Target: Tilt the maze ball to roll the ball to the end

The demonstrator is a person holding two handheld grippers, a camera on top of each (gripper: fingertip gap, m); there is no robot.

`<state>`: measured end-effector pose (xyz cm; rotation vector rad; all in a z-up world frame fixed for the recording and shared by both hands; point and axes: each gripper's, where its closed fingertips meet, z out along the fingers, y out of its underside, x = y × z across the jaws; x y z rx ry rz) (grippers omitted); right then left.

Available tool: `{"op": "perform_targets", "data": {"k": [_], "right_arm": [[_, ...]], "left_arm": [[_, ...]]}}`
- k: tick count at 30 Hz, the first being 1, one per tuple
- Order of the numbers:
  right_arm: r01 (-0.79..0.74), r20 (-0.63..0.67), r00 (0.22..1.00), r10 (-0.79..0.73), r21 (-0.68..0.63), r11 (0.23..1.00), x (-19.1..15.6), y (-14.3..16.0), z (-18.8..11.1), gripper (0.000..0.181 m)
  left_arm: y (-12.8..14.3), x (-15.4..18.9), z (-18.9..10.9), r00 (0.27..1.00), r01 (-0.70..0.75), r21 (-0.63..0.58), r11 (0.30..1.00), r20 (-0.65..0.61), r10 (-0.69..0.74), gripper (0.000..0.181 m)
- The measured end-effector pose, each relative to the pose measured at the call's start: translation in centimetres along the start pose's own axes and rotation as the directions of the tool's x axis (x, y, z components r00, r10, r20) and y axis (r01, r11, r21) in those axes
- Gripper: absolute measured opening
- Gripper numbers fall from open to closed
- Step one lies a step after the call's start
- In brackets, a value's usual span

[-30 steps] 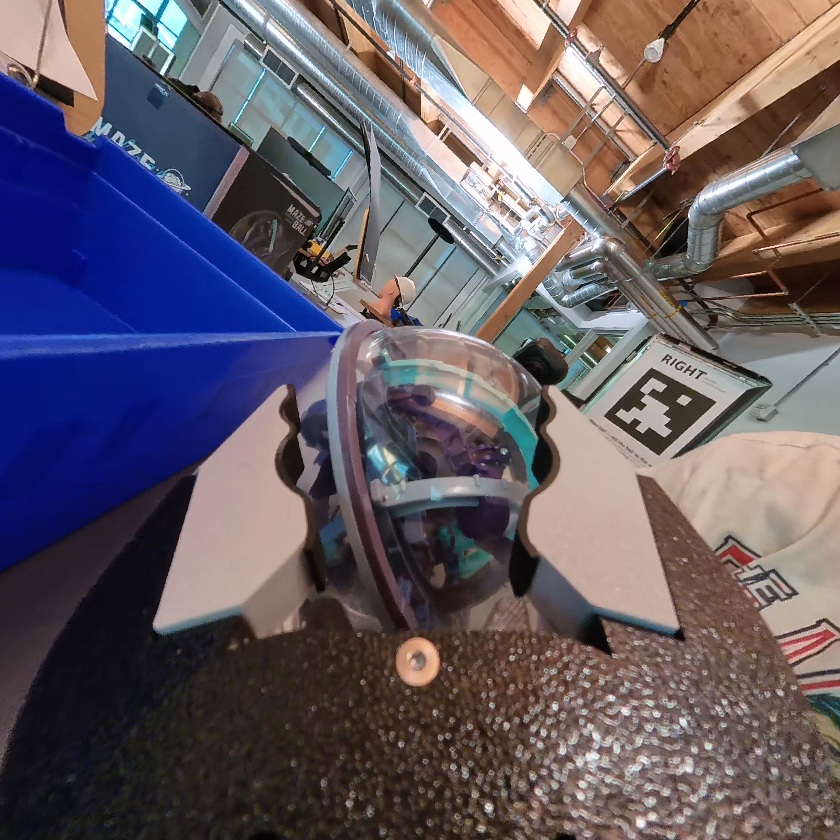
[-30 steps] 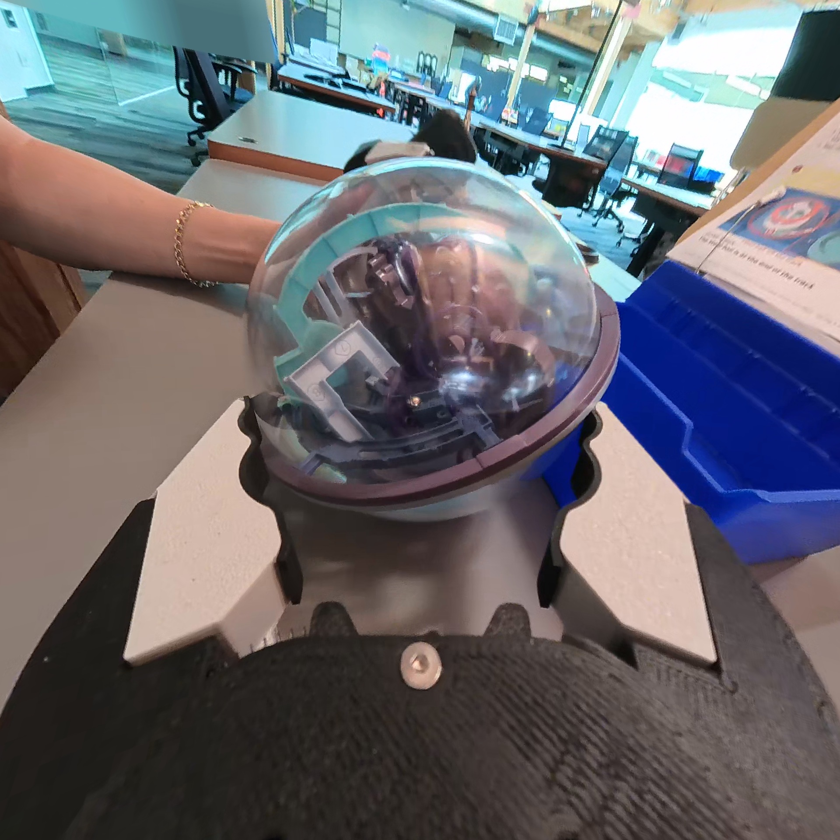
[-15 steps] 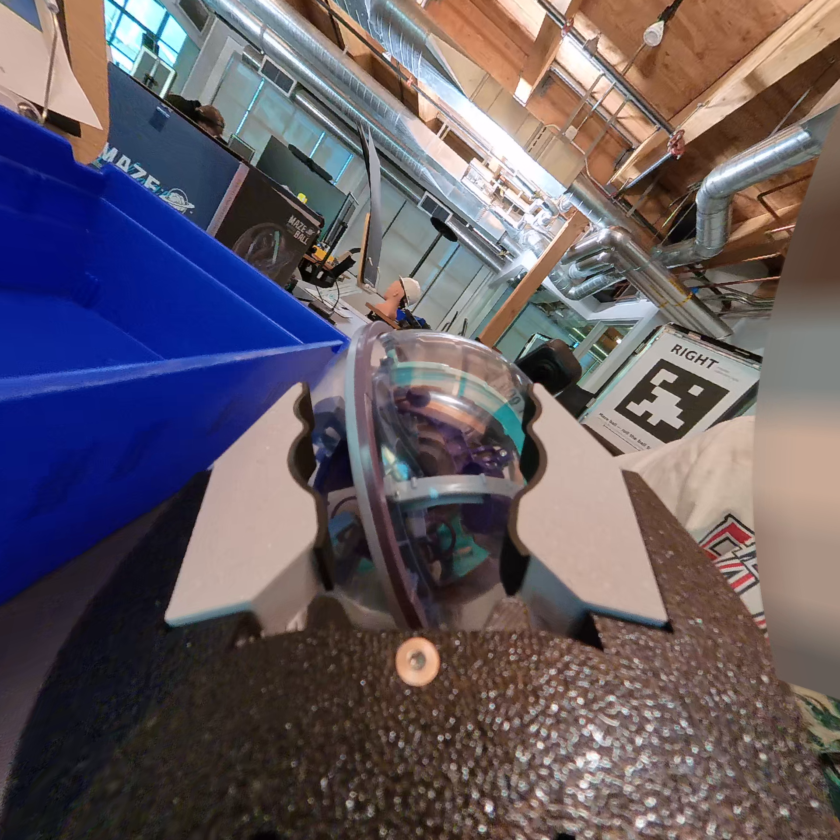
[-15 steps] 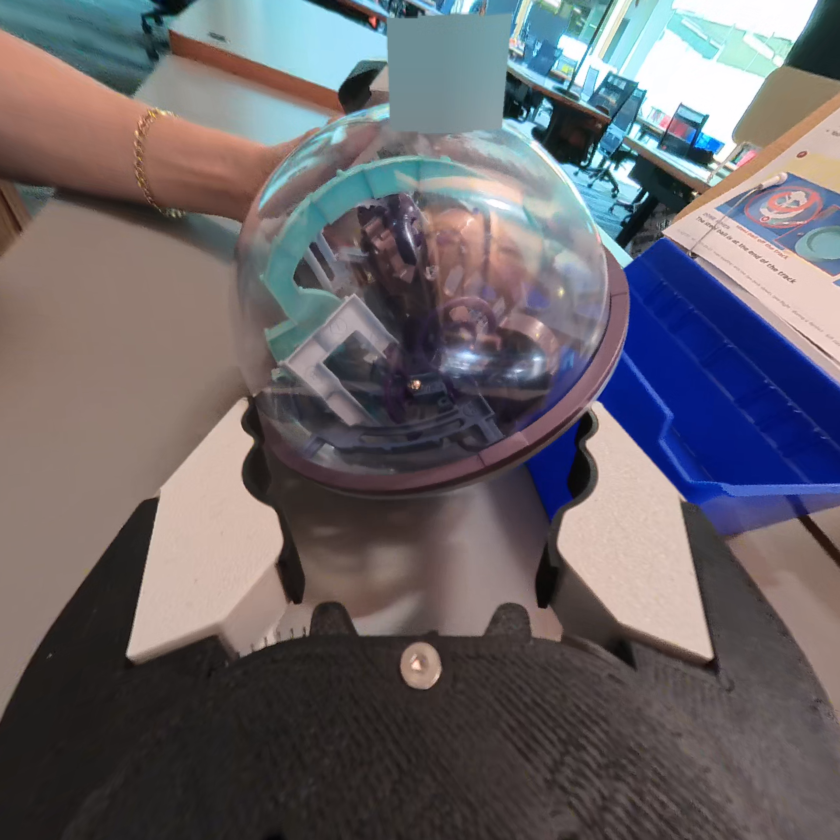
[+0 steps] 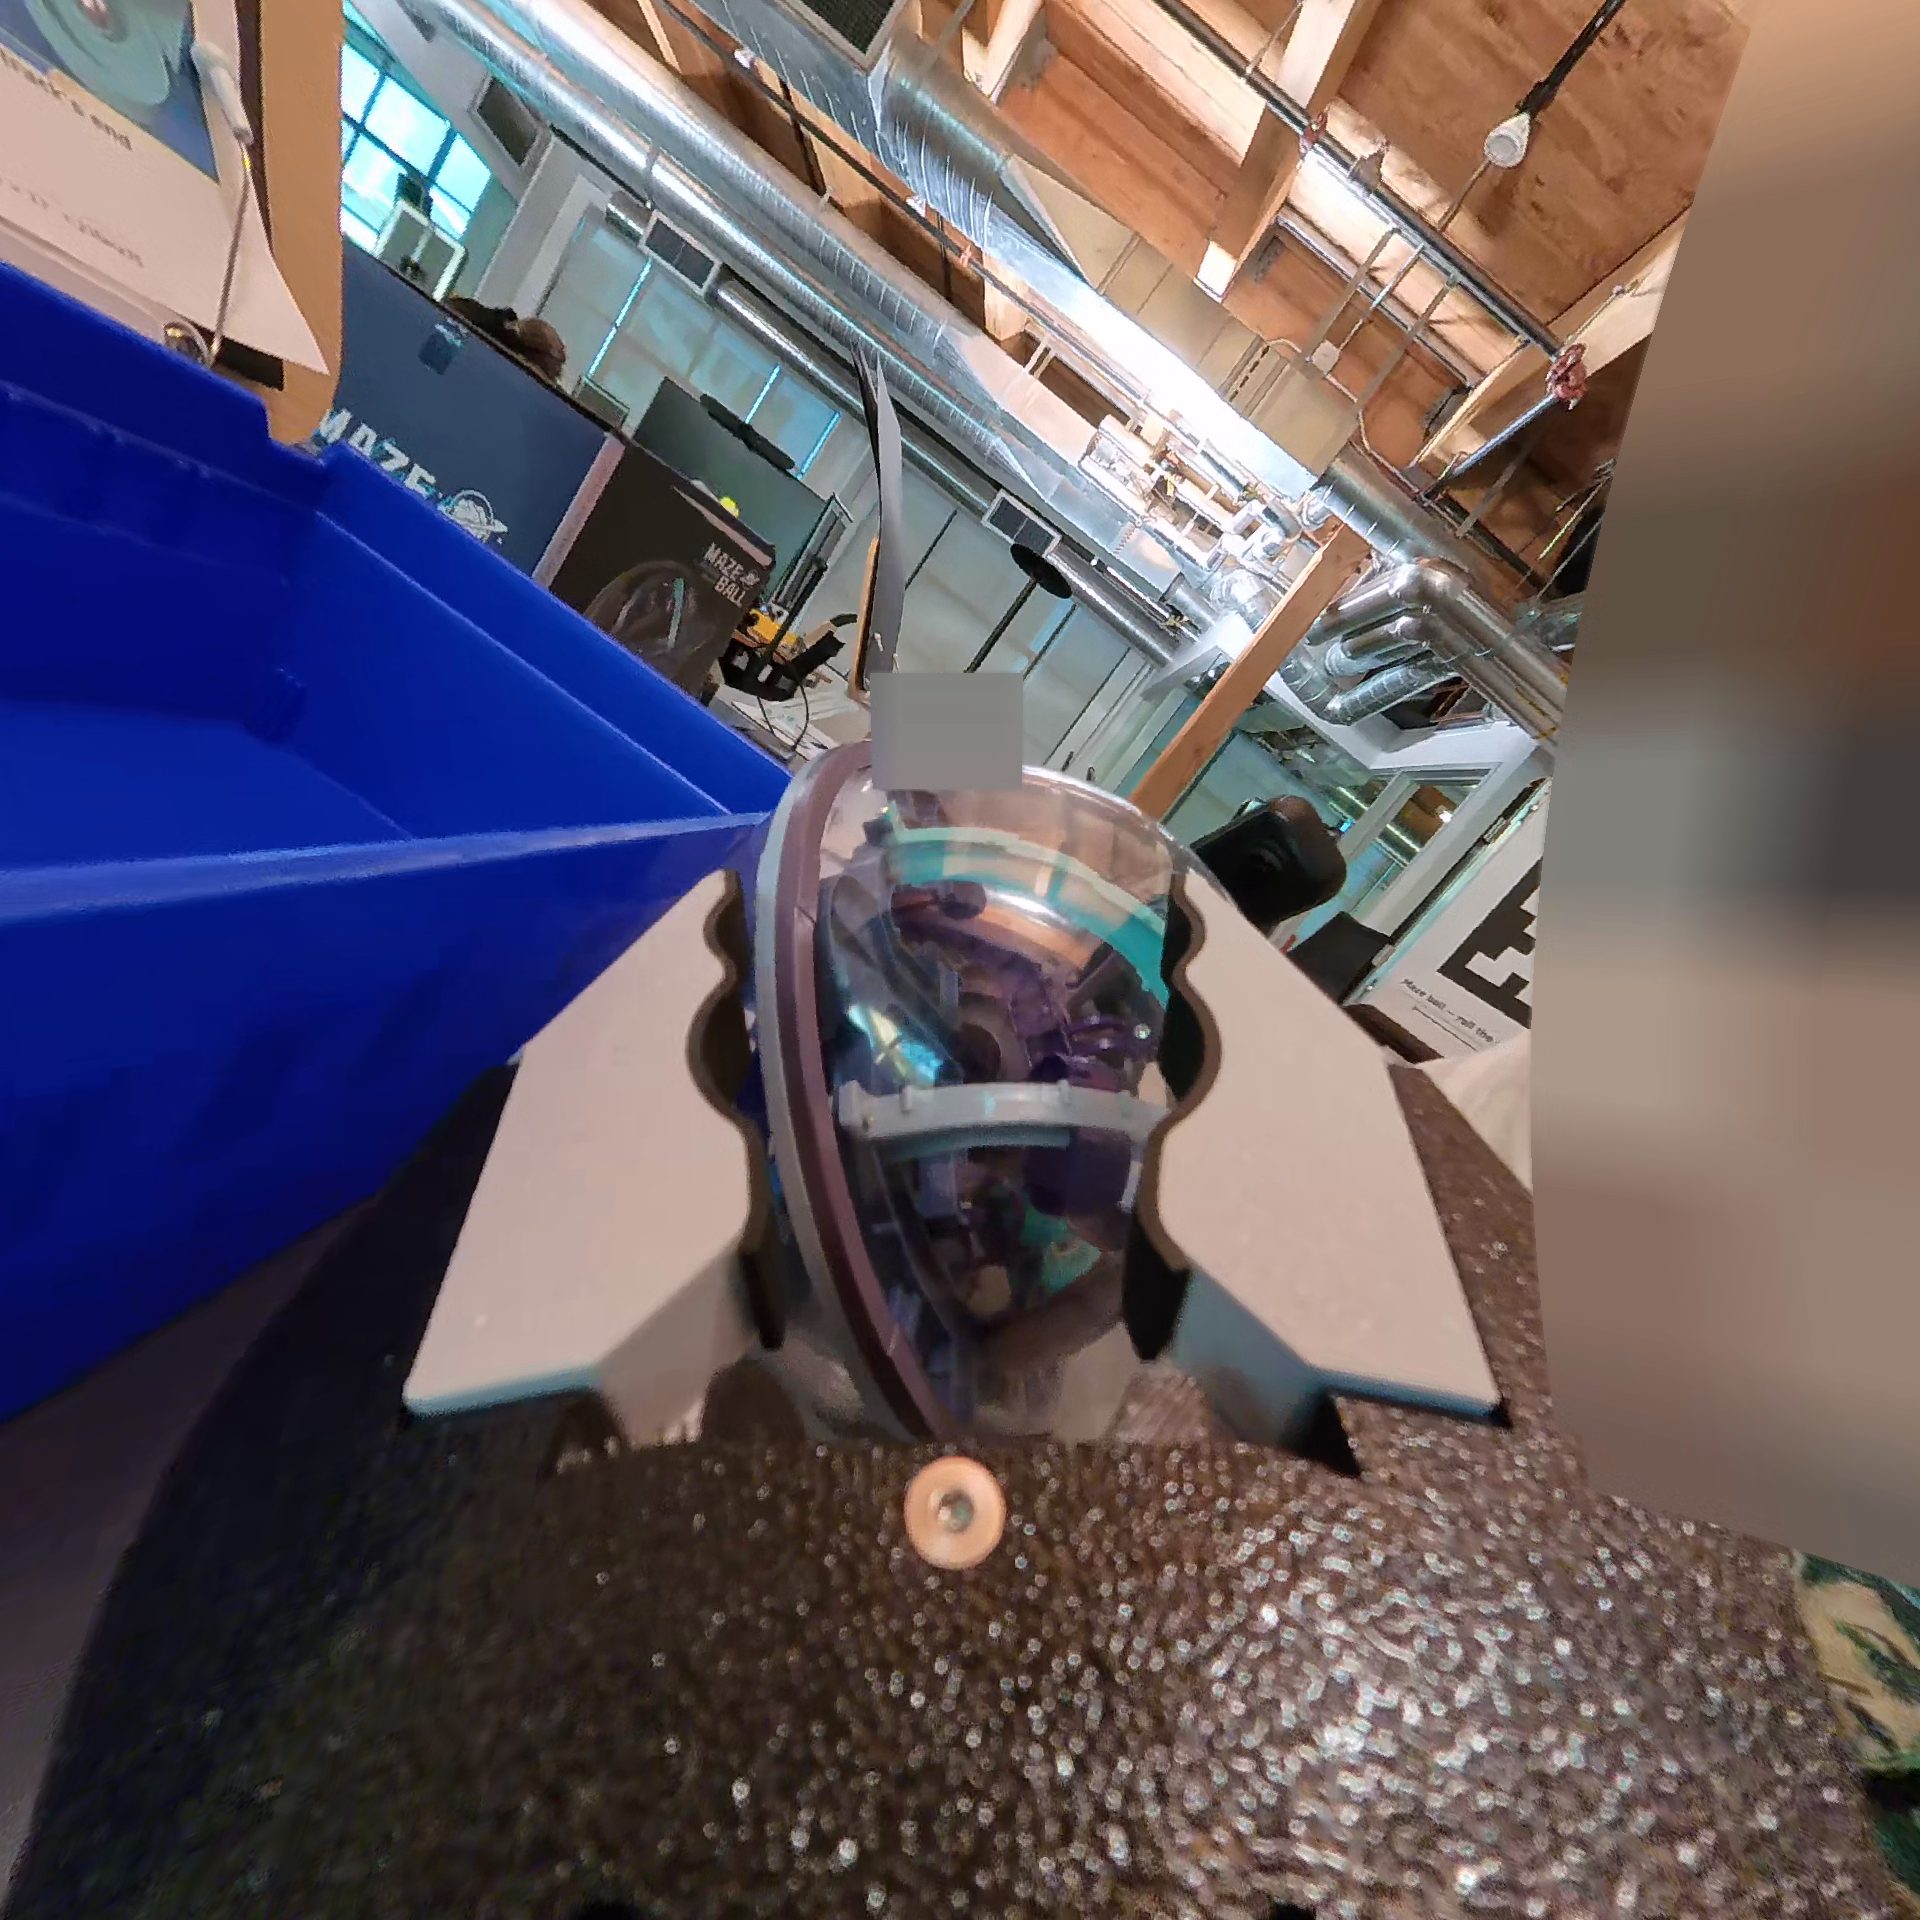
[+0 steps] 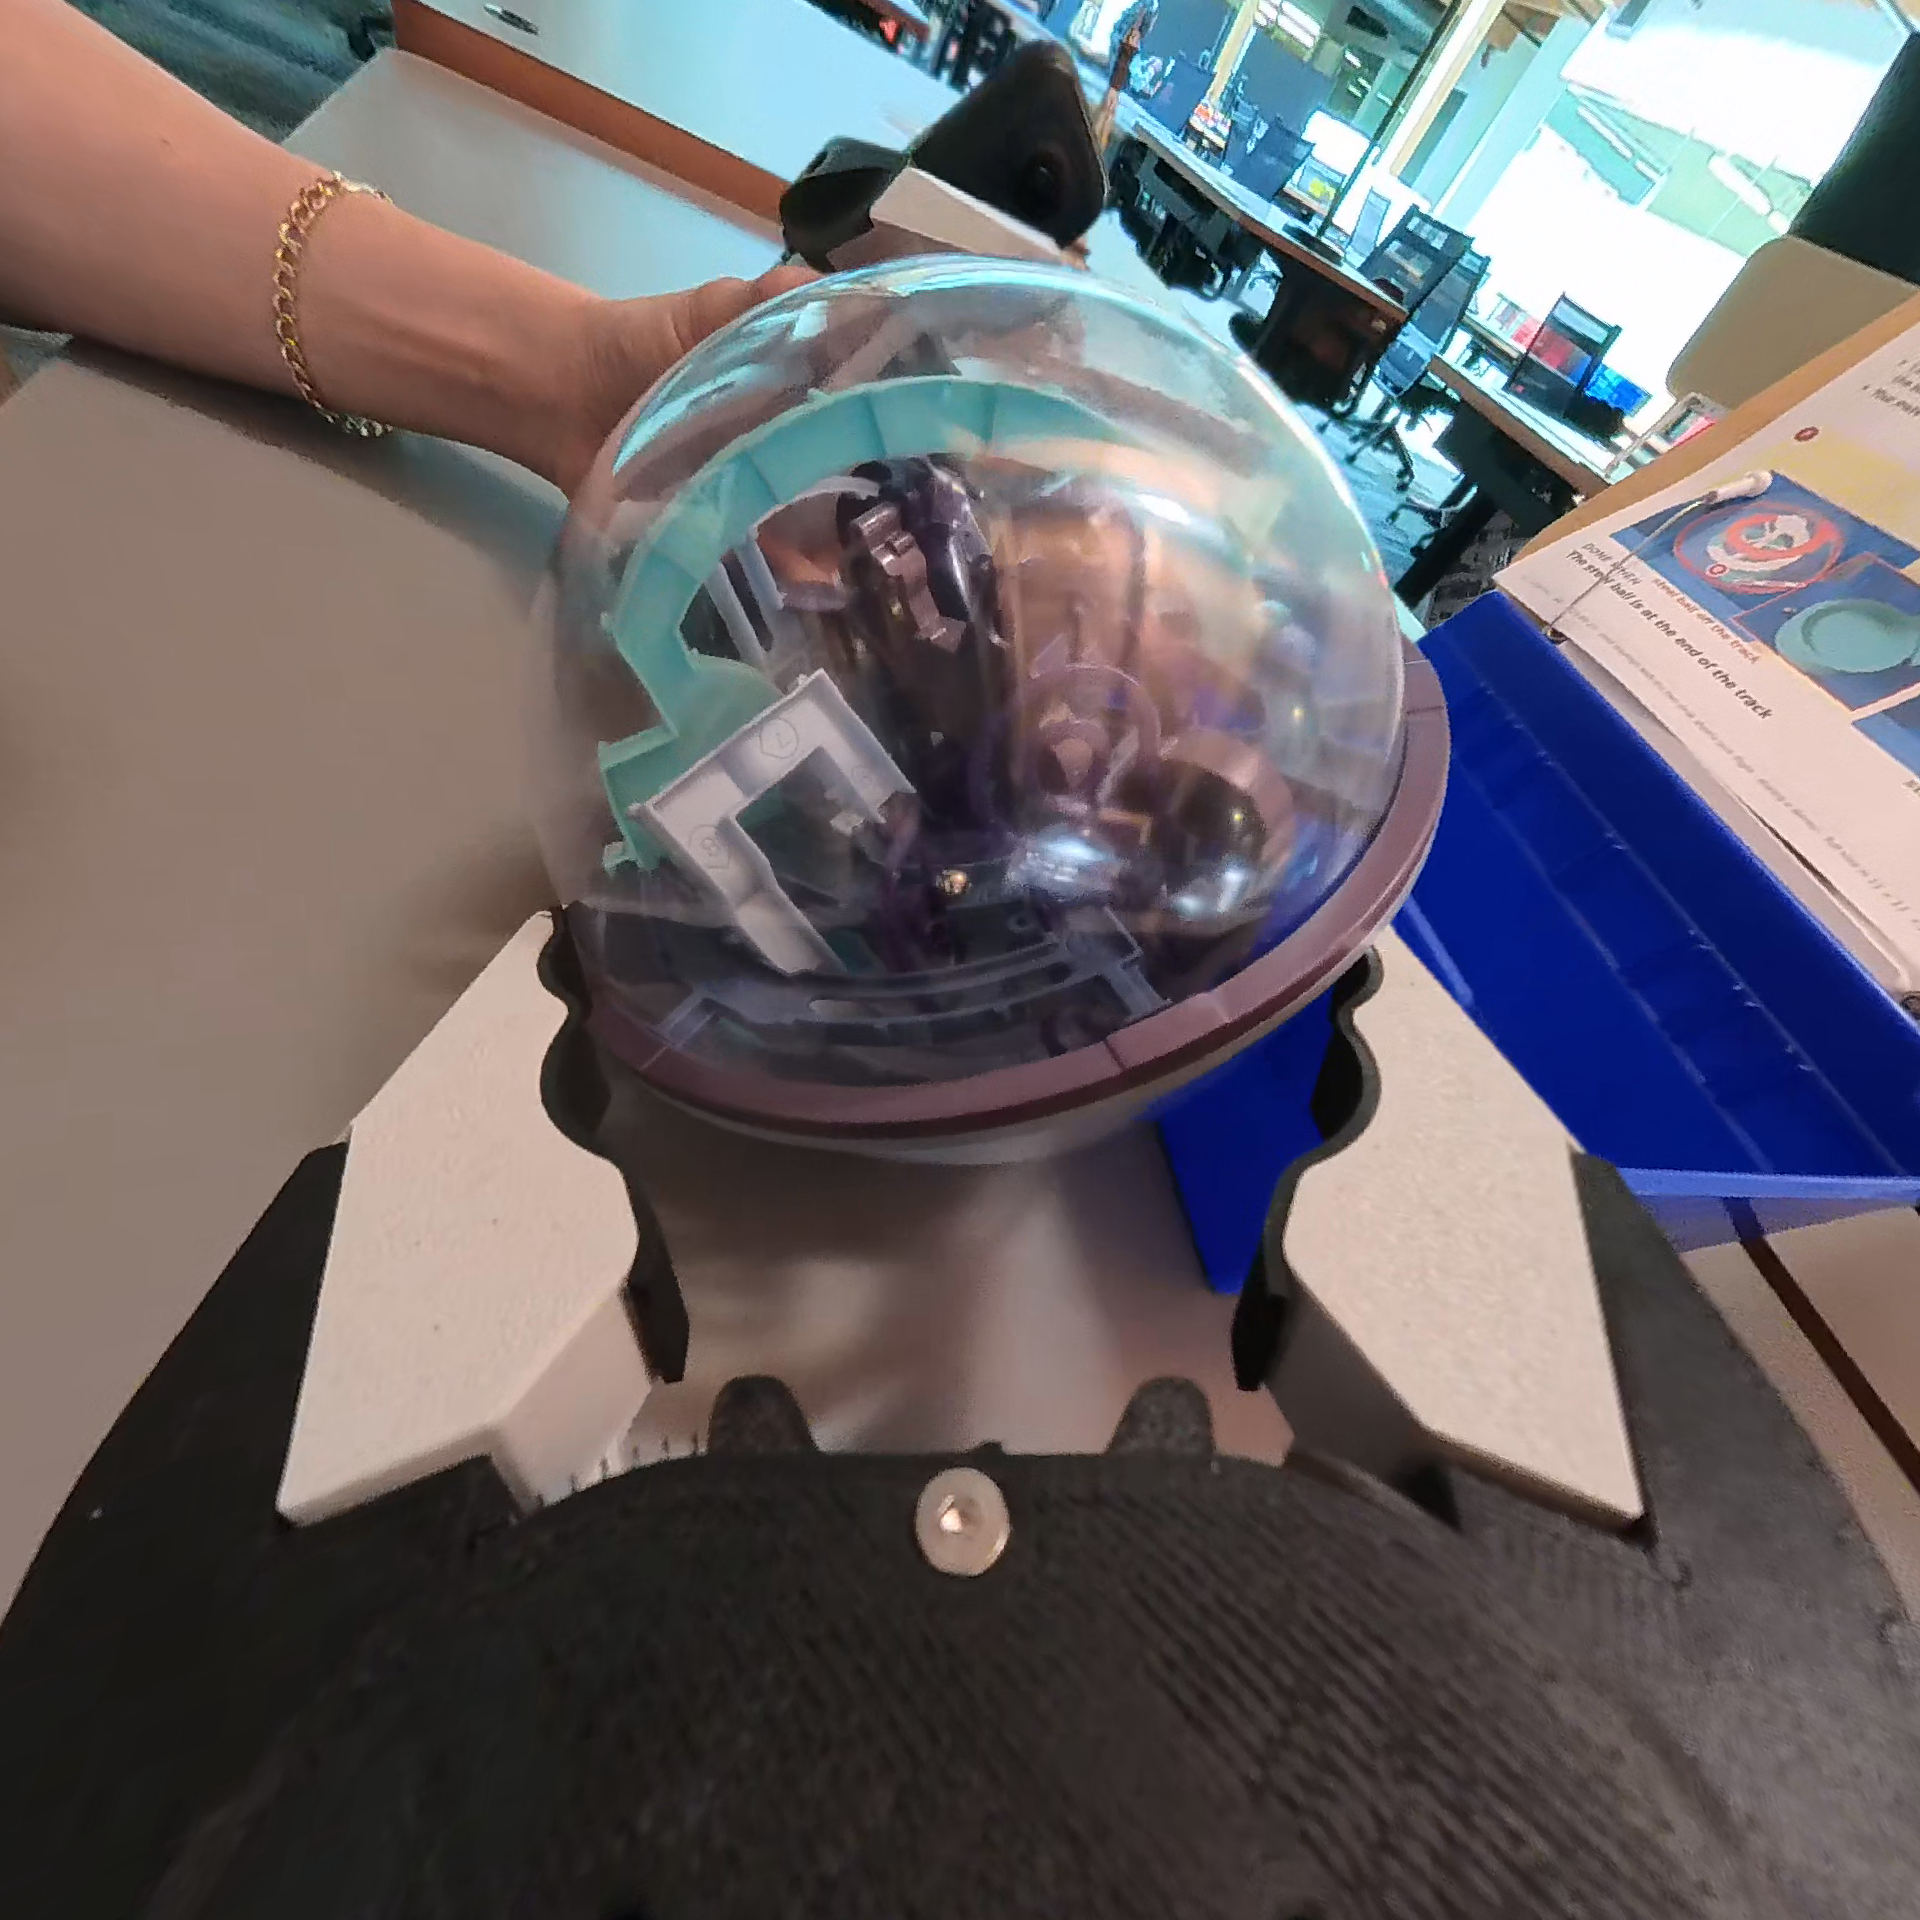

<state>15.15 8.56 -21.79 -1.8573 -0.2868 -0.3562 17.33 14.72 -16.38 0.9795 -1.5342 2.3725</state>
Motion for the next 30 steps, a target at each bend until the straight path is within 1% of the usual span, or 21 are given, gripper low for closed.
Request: {"op": "perform_targets", "data": {"k": [6,9,11,12,14,18,25,27,30], "right_arm": [[-0.028,-0.019,0.999,0.028,0.029,0.999,-0.2,0.1,0.4,0.137],[-0.043,-0.025,0.999,0.044,0.038,0.998,-0.2,0.1,0.4,0.136],[-0.048,-0.027,0.998,0.049,0.041,0.998,-0.2,0.2,0.4,0.136],[-0.051,-0.027,0.998,0.052,0.044,0.998,-0.2,0.1,0.4,0.136],[-0.062,-0.027,0.998,0.063,0.048,0.997,-0.3,0.1,0.5,0.136],[-0.061,-0.03,0.998,0.063,0.049,0.997,-0.3,0.1,0.5,0.136],[-0.063,-0.038,0.997,0.066,0.068,0.996,-0.4,-0.3,0.6,0.135],[-0.067,-0.039,0.997,0.071,0.082,0.994,-0.4,-0.5,0.6,0.133],[-0.071,-0.037,0.997,0.074,0.088,0.994,-0.4,-0.6,0.6,0.133]], "left_arm": [[-0.7,0.3,-0.2,0.991,-0.127,0.015,0.992,0.045,0.126,0.074],[-0.9,0.5,-0.3,0.975,-0.213,0.016,0.977,0.07,0.212,0.071],[-1.1,0.6,-0.4,0.961,-0.263,0.01,0.965,0.09,0.261,0.072],[-1.1,0.8,-0.4,0.954,-0.286,0.006,0.958,0.095,0.284,0.075],[-1.2,0.9,-0.5,0.94,-0.327,-0.002,0.945,0.106,0.325,0.073],[-1.2,1.2,-0.5,0.906,-0.406,-0.029,0.913,0.119,0.406,0.079],[-1.3,2.4,-0.7,0.812,-0.569,-0.076,0.819,0.109,0.574,0.091],[-1.7,2.6,-0.9,0.796,-0.59,-0.067,0.804,0.119,0.594,0.096],[-2.3,2.6,-1.2,0.797,-0.59,-0.038,0.806,0.132,0.59,0.101]]}}
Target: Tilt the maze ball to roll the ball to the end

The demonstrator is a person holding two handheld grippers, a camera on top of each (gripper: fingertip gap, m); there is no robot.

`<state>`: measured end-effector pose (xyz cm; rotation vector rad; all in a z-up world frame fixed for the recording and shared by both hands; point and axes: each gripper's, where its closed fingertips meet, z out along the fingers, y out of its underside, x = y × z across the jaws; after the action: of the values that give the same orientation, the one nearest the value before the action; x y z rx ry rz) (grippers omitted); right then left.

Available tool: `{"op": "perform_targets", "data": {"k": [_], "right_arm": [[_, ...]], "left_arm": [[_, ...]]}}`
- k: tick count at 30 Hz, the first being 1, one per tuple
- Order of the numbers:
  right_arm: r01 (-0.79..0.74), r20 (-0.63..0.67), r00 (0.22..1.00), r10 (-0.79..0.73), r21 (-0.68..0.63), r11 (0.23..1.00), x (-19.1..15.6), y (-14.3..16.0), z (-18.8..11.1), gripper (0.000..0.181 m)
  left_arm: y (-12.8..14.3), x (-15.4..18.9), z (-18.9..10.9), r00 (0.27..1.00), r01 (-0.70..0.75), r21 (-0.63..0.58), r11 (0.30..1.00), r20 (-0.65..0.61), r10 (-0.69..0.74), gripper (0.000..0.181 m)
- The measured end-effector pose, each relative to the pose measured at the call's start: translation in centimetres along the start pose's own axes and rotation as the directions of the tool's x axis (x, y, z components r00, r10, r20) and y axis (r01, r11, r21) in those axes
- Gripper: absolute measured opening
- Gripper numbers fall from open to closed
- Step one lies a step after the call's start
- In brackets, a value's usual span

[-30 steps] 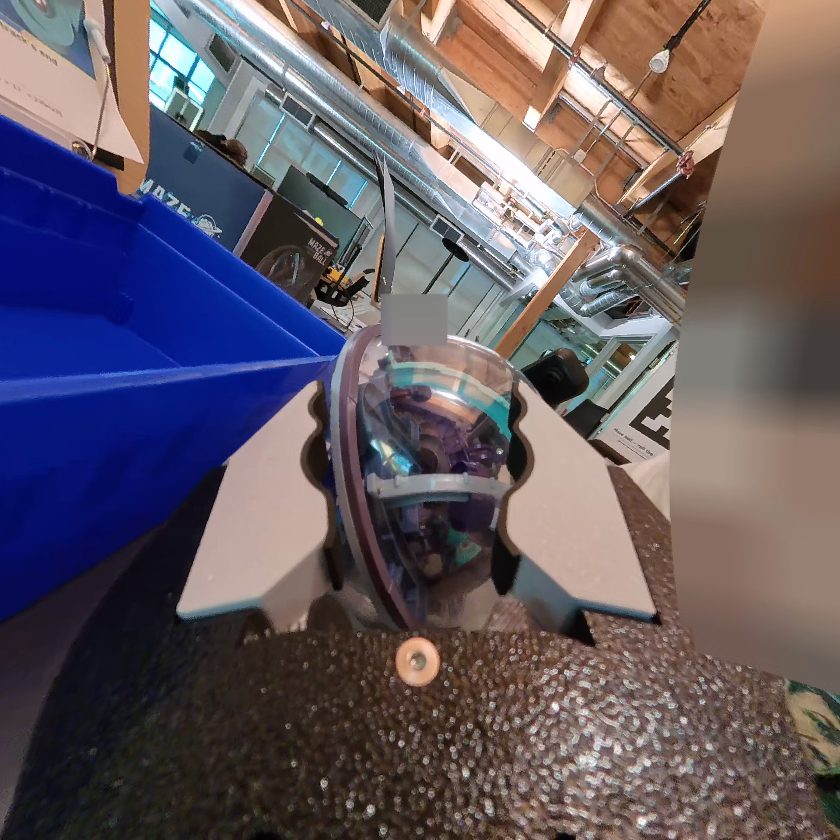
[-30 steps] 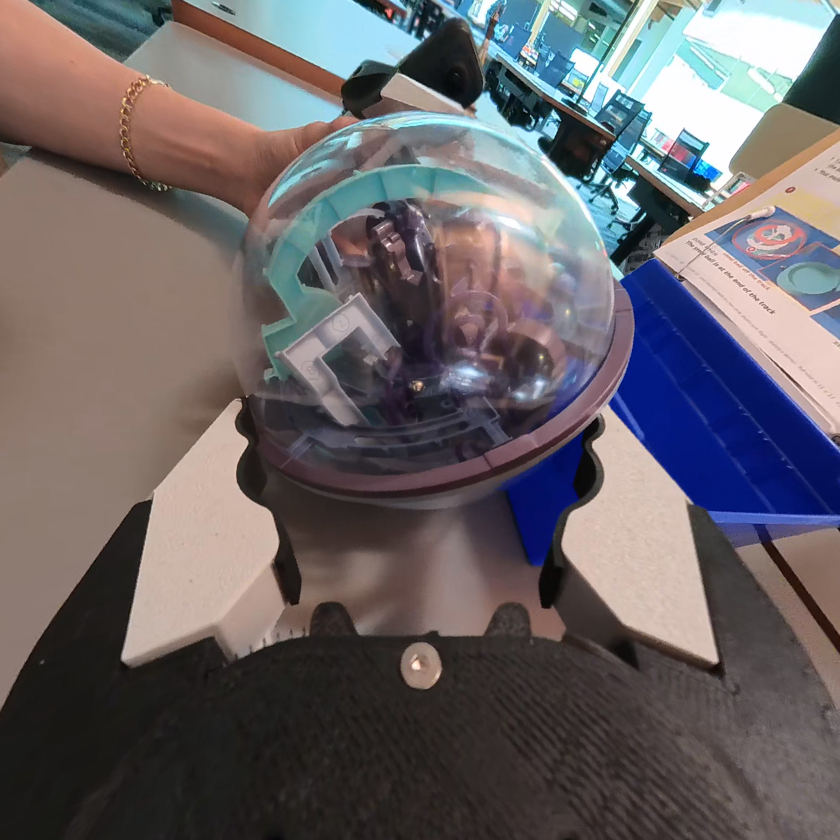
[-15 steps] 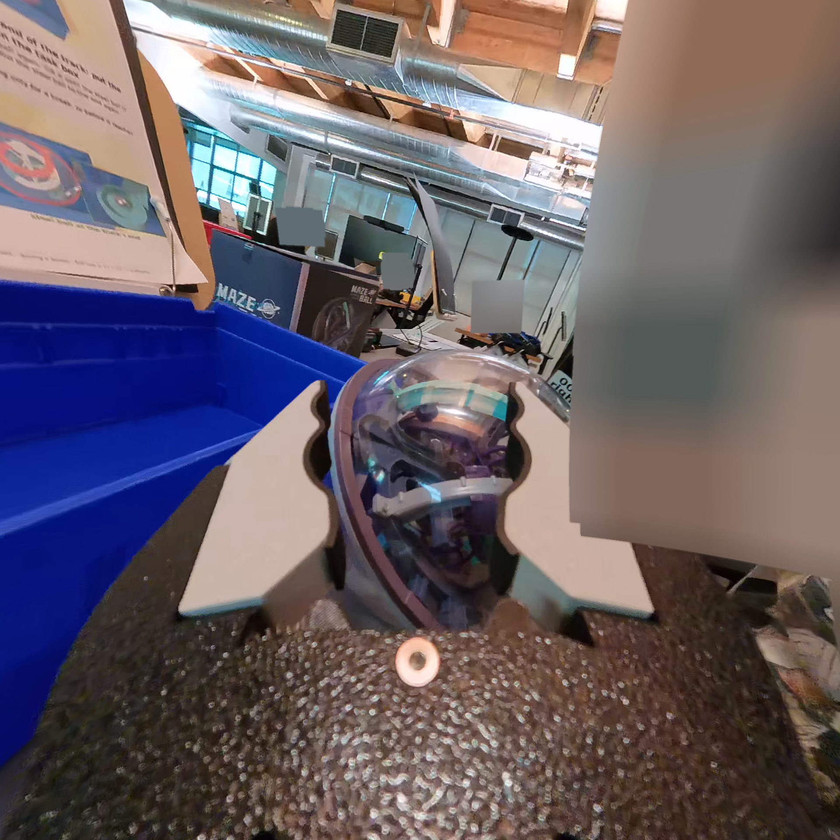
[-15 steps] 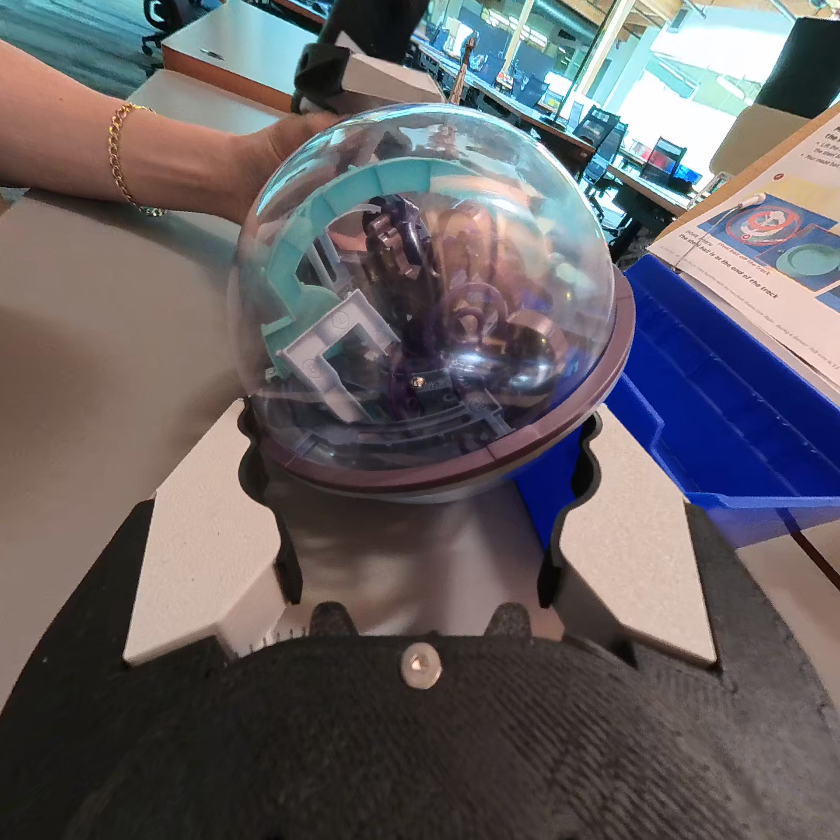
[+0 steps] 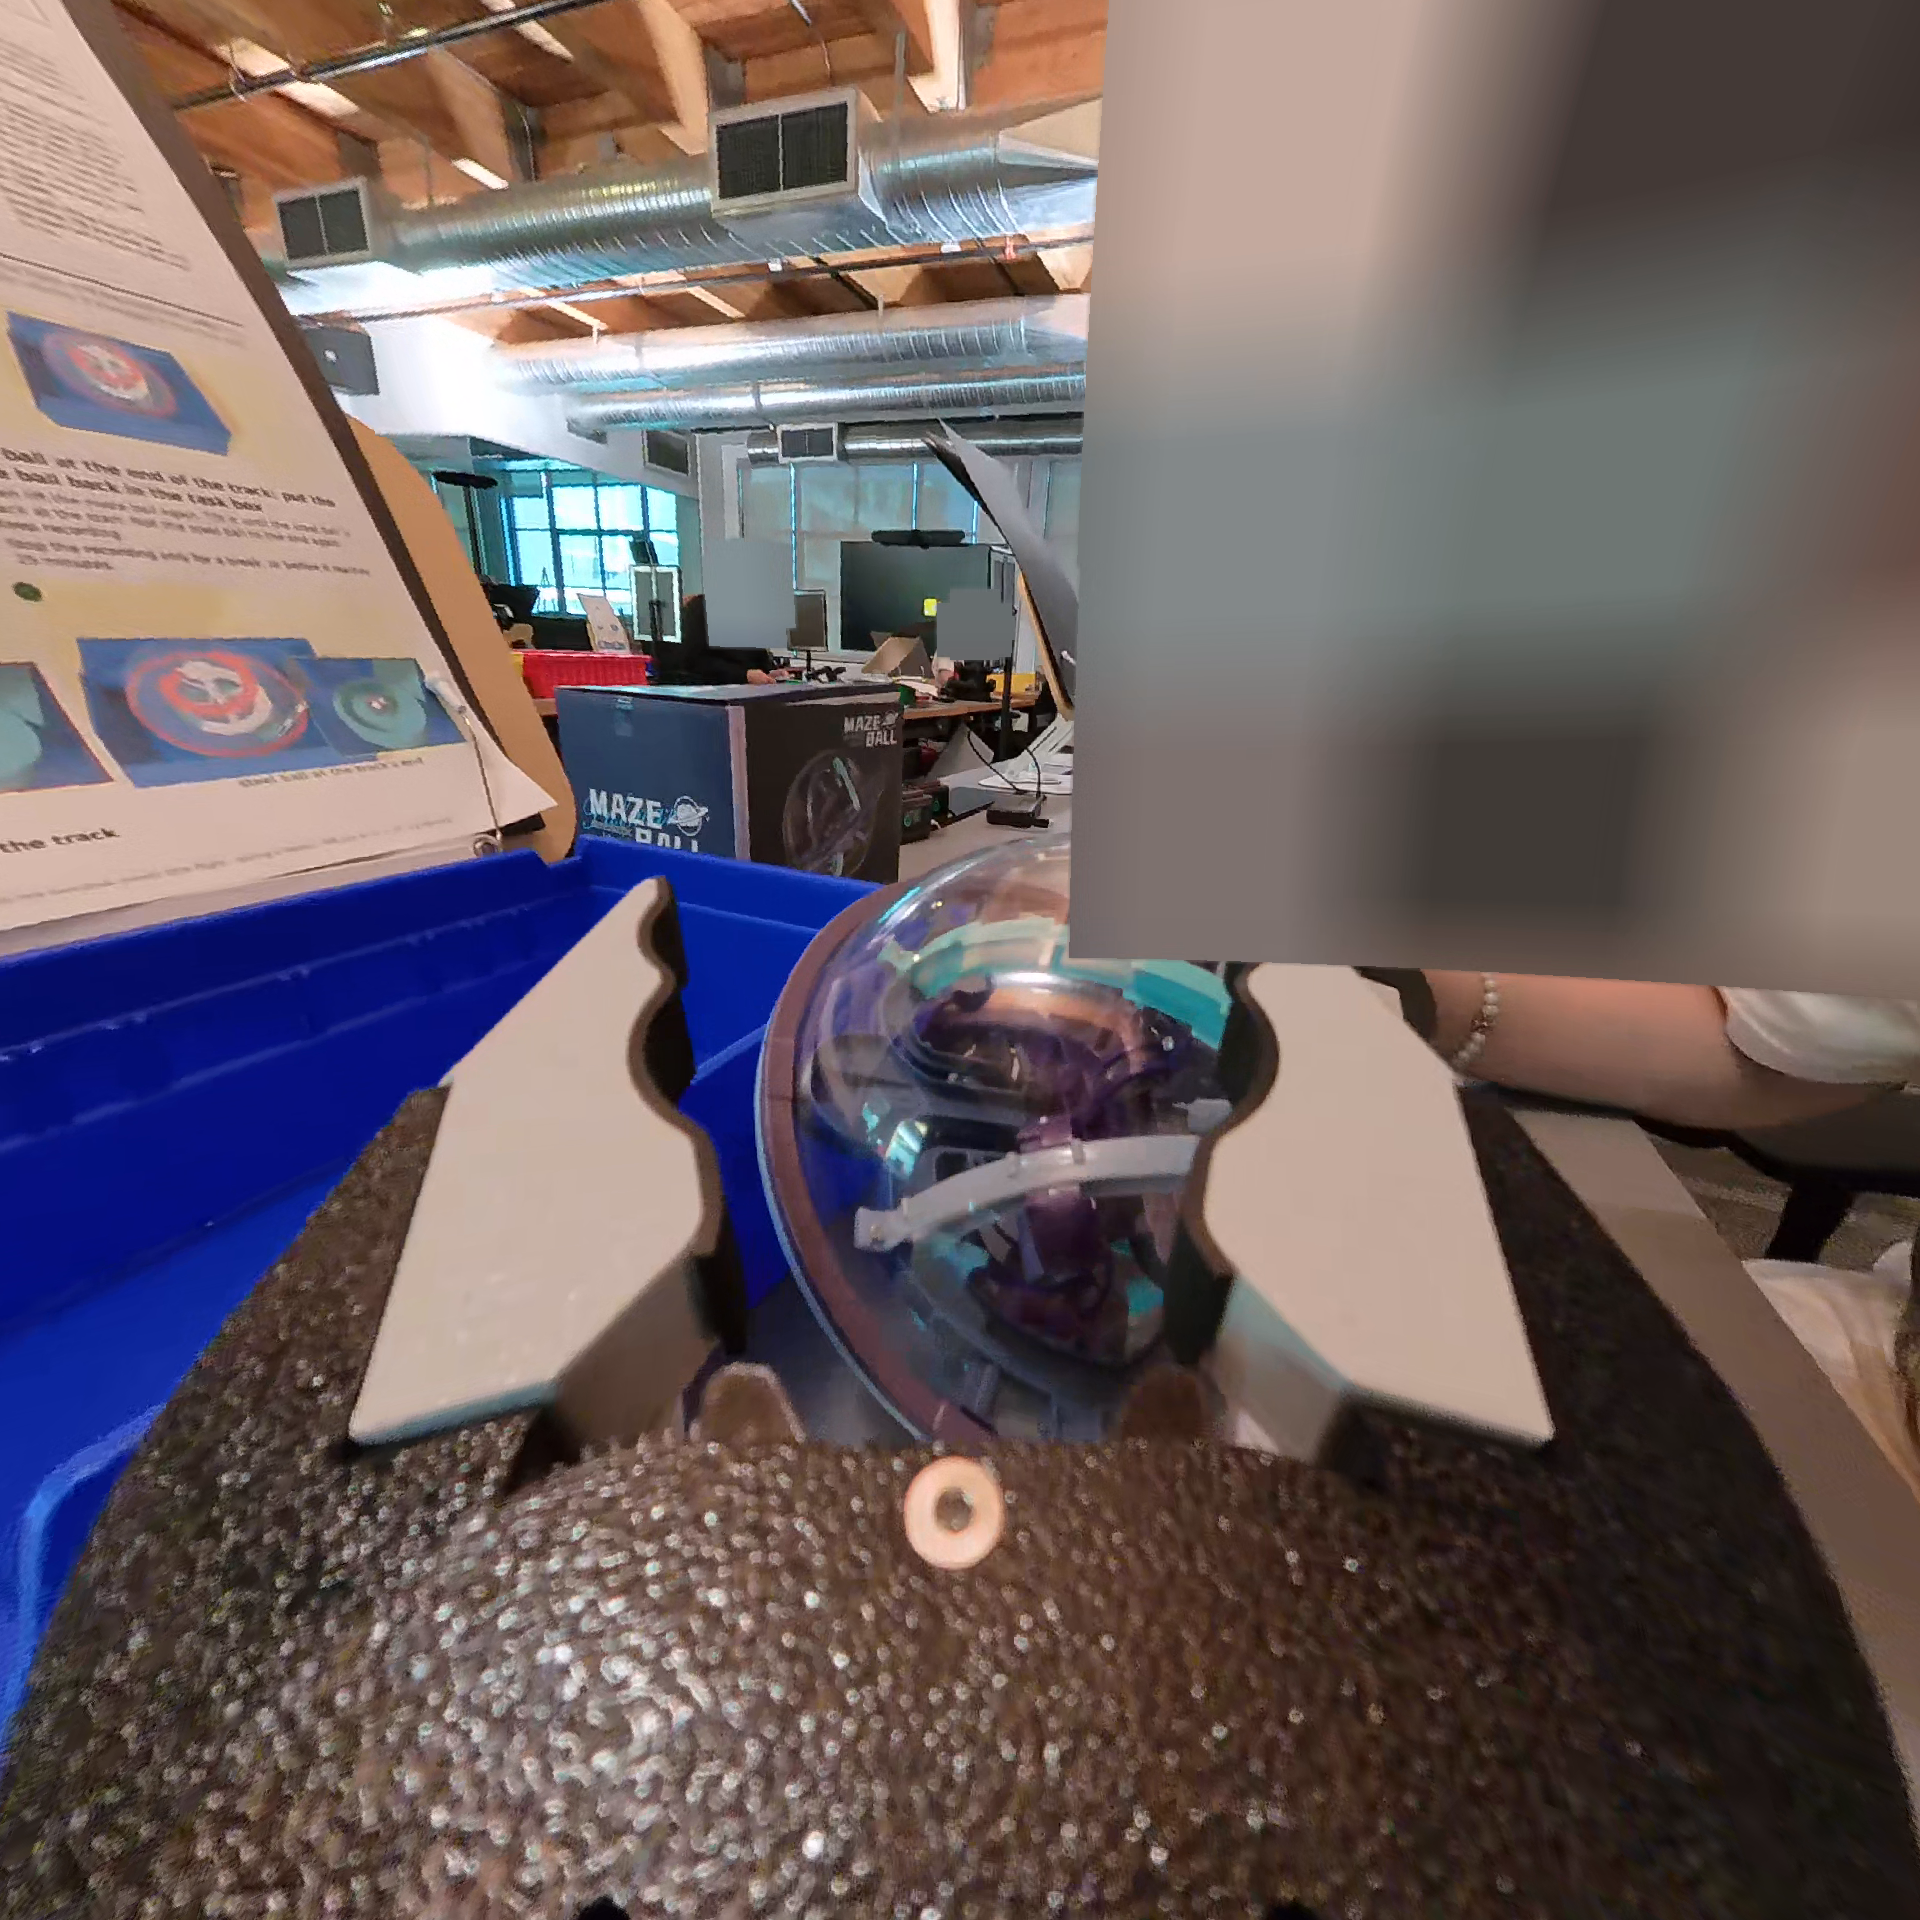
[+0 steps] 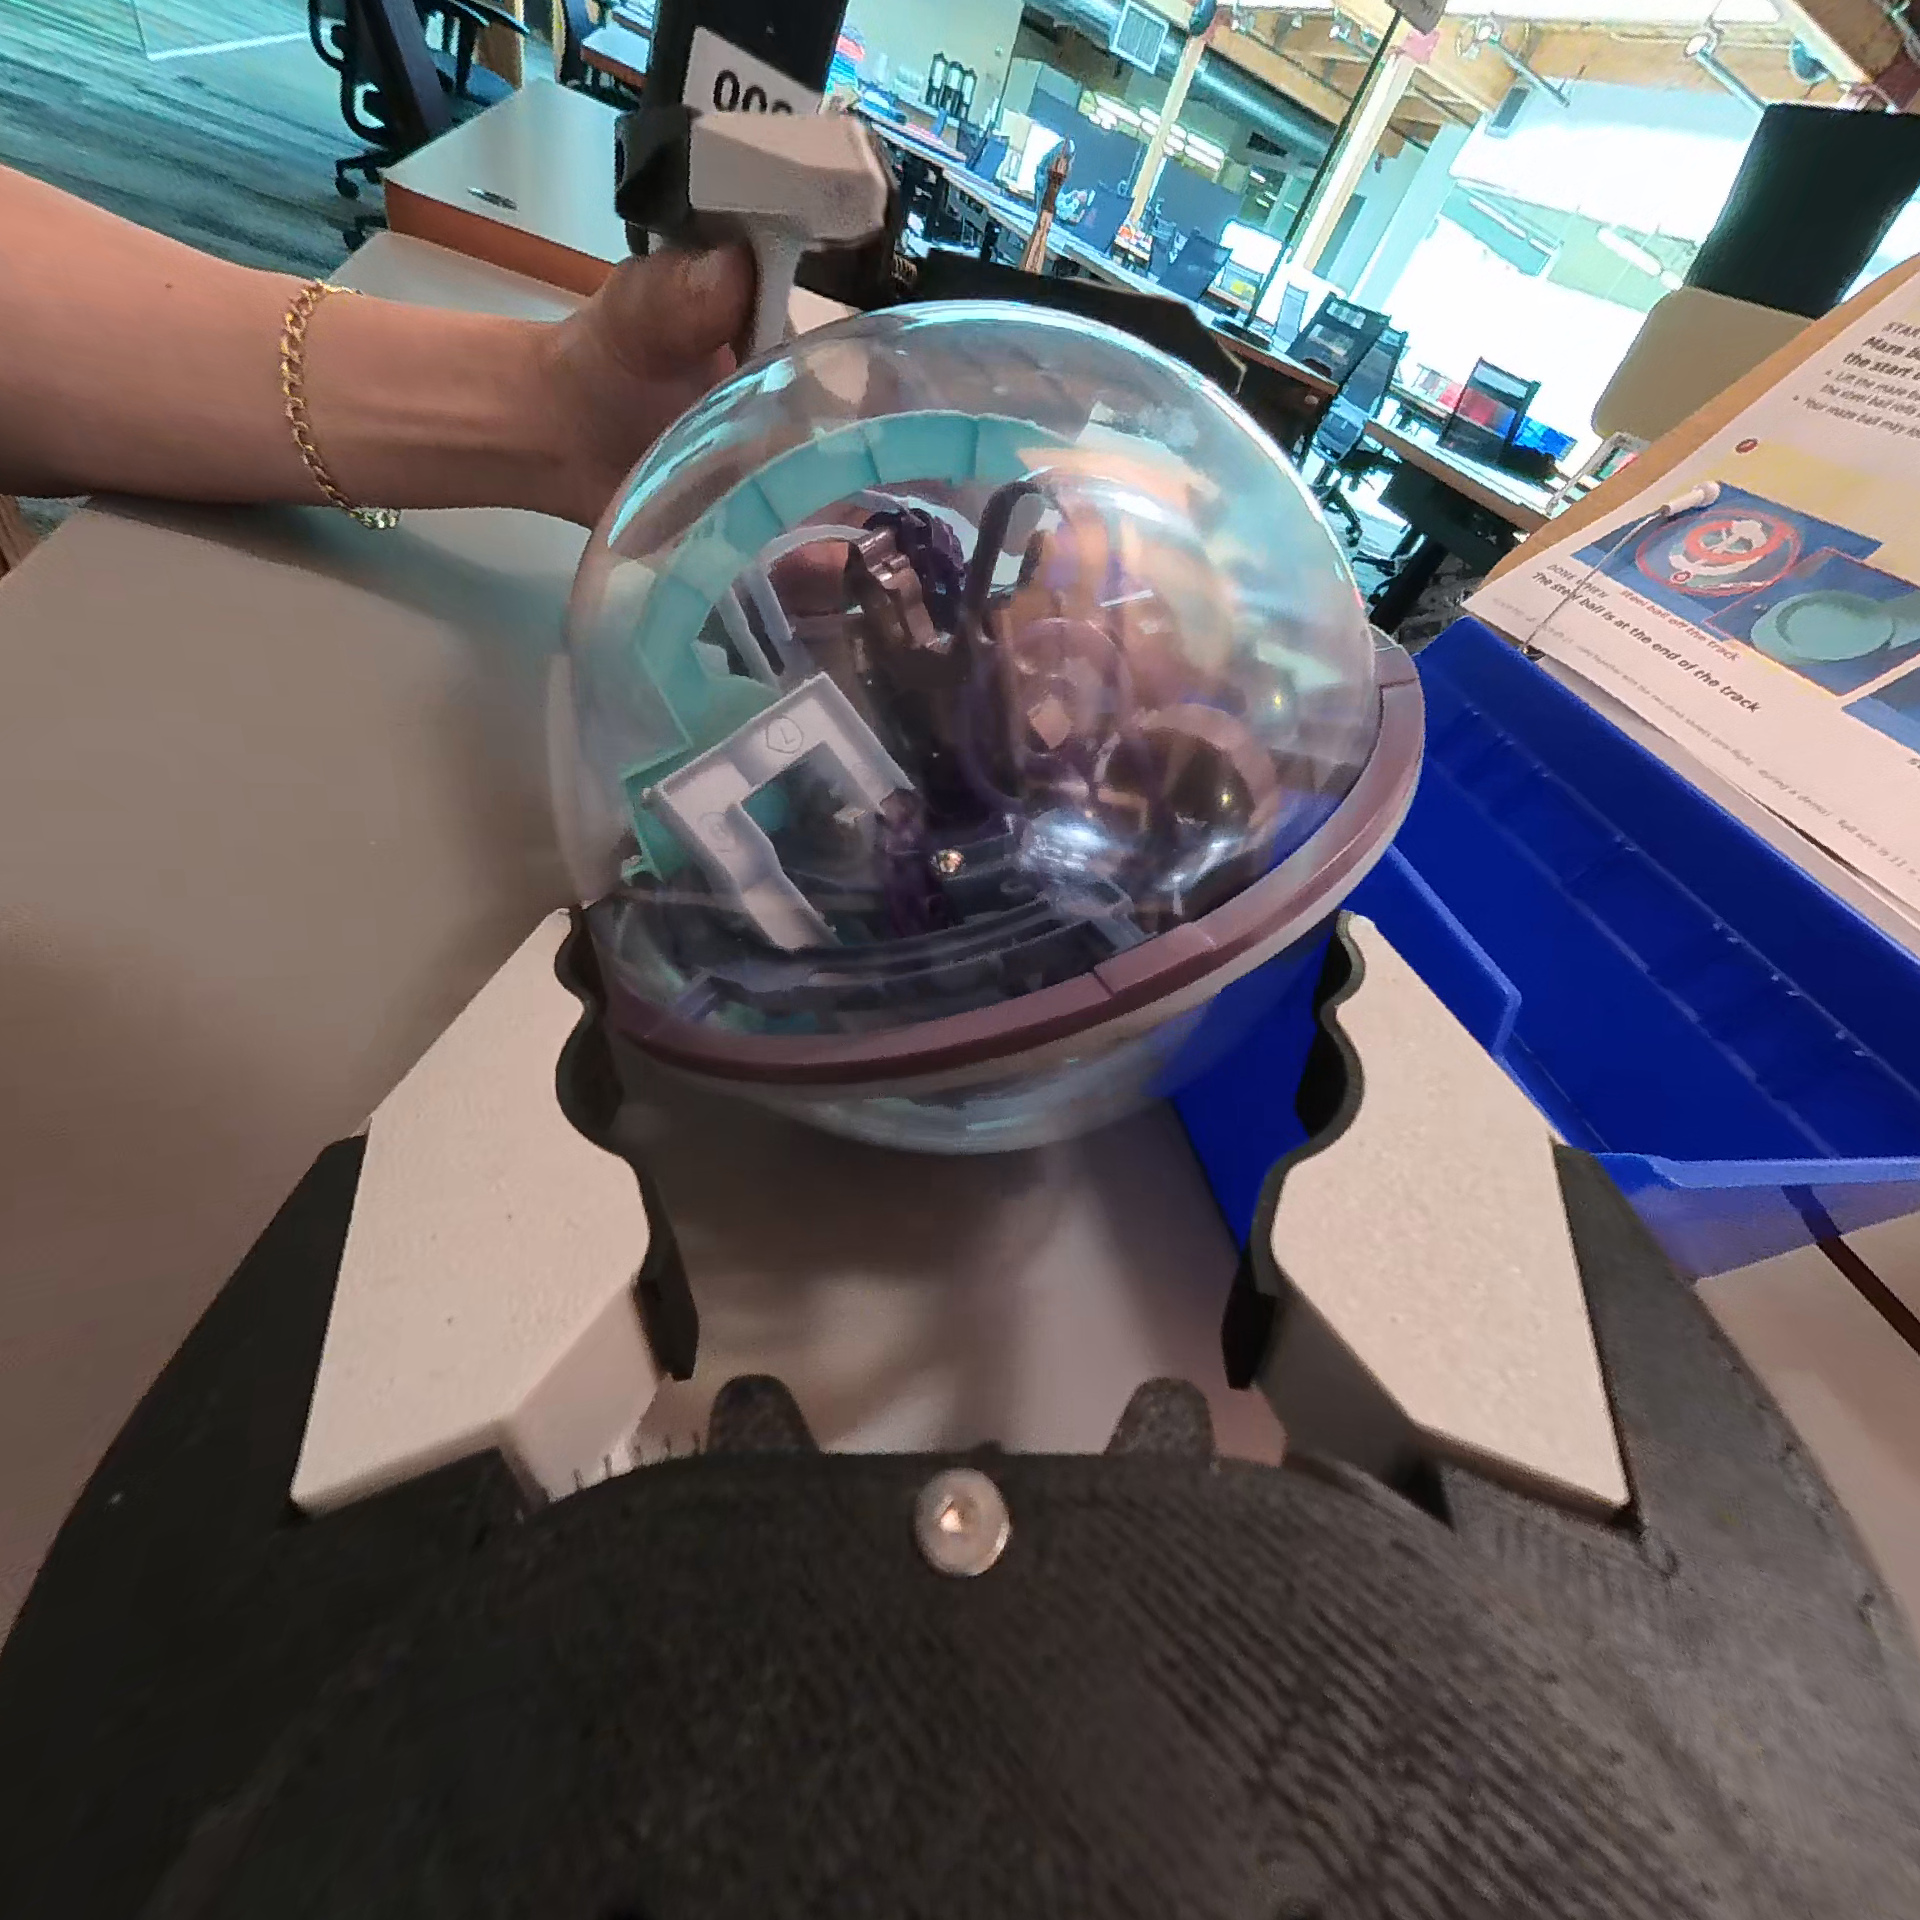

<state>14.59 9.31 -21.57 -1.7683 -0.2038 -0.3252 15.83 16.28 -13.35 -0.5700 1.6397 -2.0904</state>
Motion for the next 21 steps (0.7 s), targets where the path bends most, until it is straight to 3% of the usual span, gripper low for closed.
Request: {"op": "perform_targets", "data": {"k": [4,10,21], "right_arm": [[-0.001,-0.002,1.0,0.001,0.007,1.0,-0.1,-0.1,0.1,0.132],[-0.005,-0.005,1.0,0.005,0.015,1.0,-0.1,-0.3,0.1,0.131],[-0.125,0.015,0.992,0.125,0.007,0.992,-0.3,-0.5,0.1,0.131]], "left_arm": [[1.8,-0.2,0.3,0.998,0.06,-0.089,0.994,-0.018,-0.062,0.116],[3.4,1.3,0.6,0.967,0.199,-0.198,0.96,-0.117,-0.224,0.115],[3.5,0.6,1.3,0.926,0.374,-0.24,0.896,0.039,-0.376,0.115]]}}
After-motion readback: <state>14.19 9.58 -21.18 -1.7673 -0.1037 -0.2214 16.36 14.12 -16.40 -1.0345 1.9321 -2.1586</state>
